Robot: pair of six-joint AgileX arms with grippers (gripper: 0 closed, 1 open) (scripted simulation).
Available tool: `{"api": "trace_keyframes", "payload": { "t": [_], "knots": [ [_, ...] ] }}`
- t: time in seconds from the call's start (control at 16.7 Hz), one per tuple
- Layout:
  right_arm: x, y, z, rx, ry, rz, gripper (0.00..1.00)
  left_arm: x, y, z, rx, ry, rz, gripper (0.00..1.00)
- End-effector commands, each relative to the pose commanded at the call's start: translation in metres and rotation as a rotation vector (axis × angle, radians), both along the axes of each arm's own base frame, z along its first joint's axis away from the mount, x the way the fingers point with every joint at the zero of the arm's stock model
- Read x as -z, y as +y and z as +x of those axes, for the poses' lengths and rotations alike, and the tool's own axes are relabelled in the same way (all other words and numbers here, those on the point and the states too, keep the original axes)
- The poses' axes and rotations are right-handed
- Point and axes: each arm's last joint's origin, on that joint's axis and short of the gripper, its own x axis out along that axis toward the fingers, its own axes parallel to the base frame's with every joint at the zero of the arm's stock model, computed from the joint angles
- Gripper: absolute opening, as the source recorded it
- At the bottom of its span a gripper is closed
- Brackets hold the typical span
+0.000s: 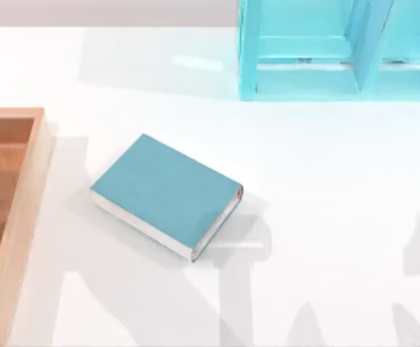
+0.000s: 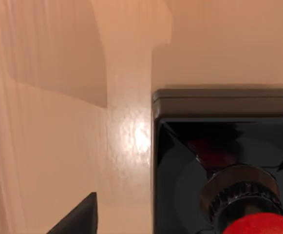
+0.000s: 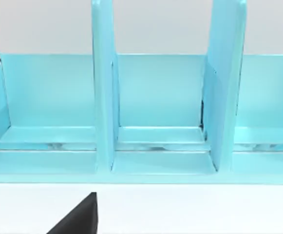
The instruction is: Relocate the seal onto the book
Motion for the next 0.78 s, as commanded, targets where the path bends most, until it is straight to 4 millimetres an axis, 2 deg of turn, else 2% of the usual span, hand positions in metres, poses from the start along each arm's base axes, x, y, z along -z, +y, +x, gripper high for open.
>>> {"api": "trace_keyframes", "payload": {
  "t": [0.06,0.78],
  "knots": [
    [0.0000,0.0000,0.0000,0.000,0.000,0.000,1.00,0.0000,0.0000,0.0000,0.000,0.000,0.000,1.00],
    [0.0000,0.0000,0.0000,0.000,0.000,0.000,1.00,0.0000,0.0000,0.0000,0.000,0.000,0.000,0.10]
  ]
}}
